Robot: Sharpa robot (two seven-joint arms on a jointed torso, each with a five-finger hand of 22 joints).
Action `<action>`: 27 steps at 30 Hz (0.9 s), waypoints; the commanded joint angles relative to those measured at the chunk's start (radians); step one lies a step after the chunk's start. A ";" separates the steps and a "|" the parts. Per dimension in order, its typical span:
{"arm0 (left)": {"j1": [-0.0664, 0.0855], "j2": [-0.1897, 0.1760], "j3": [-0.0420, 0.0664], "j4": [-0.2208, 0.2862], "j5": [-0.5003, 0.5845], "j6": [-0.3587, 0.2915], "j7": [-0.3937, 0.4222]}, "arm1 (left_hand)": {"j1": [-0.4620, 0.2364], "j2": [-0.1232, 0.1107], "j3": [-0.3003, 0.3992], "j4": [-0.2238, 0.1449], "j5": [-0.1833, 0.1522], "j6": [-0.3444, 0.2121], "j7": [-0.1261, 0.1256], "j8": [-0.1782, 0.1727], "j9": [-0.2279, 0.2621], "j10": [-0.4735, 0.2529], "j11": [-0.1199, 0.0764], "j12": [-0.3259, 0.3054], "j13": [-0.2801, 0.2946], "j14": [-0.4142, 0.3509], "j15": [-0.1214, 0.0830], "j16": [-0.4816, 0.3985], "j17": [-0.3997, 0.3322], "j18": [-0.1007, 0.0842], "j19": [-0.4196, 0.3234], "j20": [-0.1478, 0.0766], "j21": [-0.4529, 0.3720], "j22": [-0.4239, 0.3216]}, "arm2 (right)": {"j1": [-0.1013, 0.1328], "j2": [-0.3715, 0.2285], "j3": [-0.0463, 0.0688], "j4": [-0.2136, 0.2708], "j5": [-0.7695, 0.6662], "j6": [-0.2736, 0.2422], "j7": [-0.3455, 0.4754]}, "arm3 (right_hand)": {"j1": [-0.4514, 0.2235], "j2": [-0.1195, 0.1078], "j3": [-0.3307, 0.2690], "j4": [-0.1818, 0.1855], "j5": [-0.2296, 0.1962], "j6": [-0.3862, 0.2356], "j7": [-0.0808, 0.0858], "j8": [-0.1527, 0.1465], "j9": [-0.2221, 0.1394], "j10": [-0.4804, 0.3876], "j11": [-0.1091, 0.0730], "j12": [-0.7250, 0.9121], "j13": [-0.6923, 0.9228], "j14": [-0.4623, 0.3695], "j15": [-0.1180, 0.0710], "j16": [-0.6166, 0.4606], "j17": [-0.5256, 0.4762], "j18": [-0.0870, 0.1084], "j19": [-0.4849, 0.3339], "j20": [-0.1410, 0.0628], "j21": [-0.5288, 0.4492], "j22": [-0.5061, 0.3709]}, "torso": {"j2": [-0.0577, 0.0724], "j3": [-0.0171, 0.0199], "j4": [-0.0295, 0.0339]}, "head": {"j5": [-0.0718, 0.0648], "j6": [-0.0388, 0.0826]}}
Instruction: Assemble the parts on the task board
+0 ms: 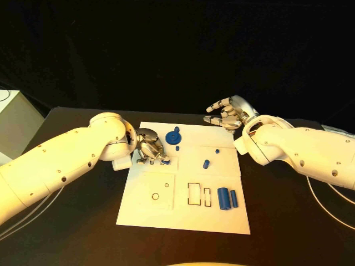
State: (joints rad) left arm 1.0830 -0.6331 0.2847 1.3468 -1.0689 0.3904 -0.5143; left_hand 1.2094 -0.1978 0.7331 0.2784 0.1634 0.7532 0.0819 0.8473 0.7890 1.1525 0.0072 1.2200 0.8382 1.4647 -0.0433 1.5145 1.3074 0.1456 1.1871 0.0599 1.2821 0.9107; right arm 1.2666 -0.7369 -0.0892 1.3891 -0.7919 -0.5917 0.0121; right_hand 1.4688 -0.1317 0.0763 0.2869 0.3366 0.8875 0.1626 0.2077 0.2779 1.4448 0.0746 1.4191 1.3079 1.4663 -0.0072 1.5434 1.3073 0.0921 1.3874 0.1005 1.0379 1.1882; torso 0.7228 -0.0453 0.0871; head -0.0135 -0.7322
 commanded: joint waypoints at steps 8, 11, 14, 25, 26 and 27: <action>-0.002 -0.021 0.001 0.031 -0.050 -0.103 0.019 | -0.070 -0.023 0.199 -0.219 0.182 0.047 -0.021 0.021 0.028 0.071 -0.019 0.039 0.063 0.078 -0.024 0.026 0.185 -0.027 0.051 -0.014 0.040 0.064 | -0.001 -0.006 0.000 0.003 -0.002 0.009 0.009 | -0.006 -0.006 0.006 0.000 0.003 -0.007 0.002 -0.006 -0.002 -0.006 0.003 -0.004 0.117 0.087 0.008 -0.006 0.198 0.016 -0.009 0.000 -0.005 0.000 | 0.000 0.0011 0.0003 | 0.003 -0.002; -0.003 -0.027 0.000 0.041 -0.069 -0.121 0.020 | -0.074 -0.025 0.201 -0.222 0.191 0.051 -0.023 0.022 0.029 0.078 -0.021 0.042 0.070 0.080 -0.026 0.028 0.190 -0.028 0.057 -0.016 0.045 0.073 | -0.001 -0.007 0.000 0.003 -0.002 0.007 0.011 | -0.008 -0.007 0.007 0.001 0.003 -0.007 0.002 -0.006 -0.002 -0.008 0.003 -0.006 0.115 0.087 0.008 -0.006 0.197 0.017 -0.010 0.001 -0.010 -0.003 | 0.000 0.0011 0.0005 | 0.003 -0.004; -0.004 -0.030 0.000 0.050 -0.082 -0.136 0.021 | -0.079 -0.029 0.204 -0.226 0.204 0.058 -0.026 0.023 0.031 0.088 -0.024 0.046 0.077 0.083 -0.029 0.031 0.197 -0.031 0.066 -0.019 0.051 0.084 | -0.001 -0.008 0.000 0.003 -0.002 0.005 0.011 | -0.008 -0.007 0.007 0.001 0.003 -0.007 0.002 -0.006 -0.002 -0.008 0.003 -0.006 0.115 0.087 0.008 -0.006 0.197 0.017 -0.010 0.001 -0.010 -0.003 | 0.000 0.0009 -0.0004 | 0.004 -0.006; -0.014 -0.031 -0.004 0.072 -0.151 -0.179 0.020 | -0.091 -0.035 0.209 -0.235 0.238 0.071 -0.032 0.022 0.035 0.105 -0.030 0.051 0.090 0.088 -0.035 0.035 0.209 -0.035 0.081 -0.025 0.062 0.105 | -0.001 -0.011 0.000 0.005 -0.002 0.000 0.015 | -0.008 -0.007 0.007 0.001 0.003 -0.007 0.002 -0.006 -0.002 -0.008 0.003 -0.006 0.115 0.087 0.008 -0.006 0.197 0.017 -0.010 0.001 -0.010 -0.003 | 0.000 0.0009 0.0003 | 0.007 -0.013; -0.015 -0.031 -0.004 0.072 -0.158 -0.180 0.020 | -0.092 -0.036 0.209 -0.235 0.240 0.071 -0.032 0.022 0.035 0.105 -0.030 0.051 0.090 0.088 -0.035 0.035 0.210 -0.035 0.082 -0.025 0.062 0.106 | -0.001 -0.011 0.000 0.005 -0.002 -0.001 0.016 | -0.008 -0.007 0.007 0.001 0.003 -0.007 0.002 -0.006 -0.002 -0.008 0.003 -0.006 0.115 0.087 0.008 -0.006 0.197 0.017 -0.010 0.001 -0.010 -0.003 | 0.000 0.0009 0.0005 | 0.008 -0.014; -0.015 -0.031 -0.004 0.073 -0.162 -0.180 0.019 | -0.092 -0.036 0.209 -0.235 0.240 0.071 -0.032 0.022 0.035 0.105 -0.030 0.051 0.090 0.088 -0.035 0.035 0.210 -0.035 0.082 -0.025 0.062 0.106 | -0.001 -0.011 0.000 0.005 -0.002 -0.001 0.017 | -0.008 -0.007 0.007 0.001 0.003 -0.007 0.002 -0.006 -0.002 -0.008 0.003 -0.006 0.115 0.087 0.008 -0.006 0.197 0.017 -0.010 0.001 -0.010 -0.003 | 0.000 0.0009 0.0004 | 0.008 -0.014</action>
State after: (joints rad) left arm 1.0681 -0.6647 0.2801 1.4161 -1.1842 0.2379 -0.5058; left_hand 1.1245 -0.2385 0.7287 0.2629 0.3998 0.8188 0.0516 0.8636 0.8227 1.2497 -0.0233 1.2663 0.9278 1.4687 -0.0715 1.5450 1.3074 0.1302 1.2621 0.0354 1.3399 1.0169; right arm 1.2664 -0.7474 -0.0892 1.3920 -0.7914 -0.5938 0.0146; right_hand 1.4647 -0.1358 0.0763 0.2869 0.3366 0.8876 0.1626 0.2078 0.2769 1.4411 0.0783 1.4191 1.3077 1.4663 -0.0072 1.5434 1.3073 0.0921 1.3838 0.1041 1.0317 1.1863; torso 0.7229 -0.0443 0.0871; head -0.0062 -0.7444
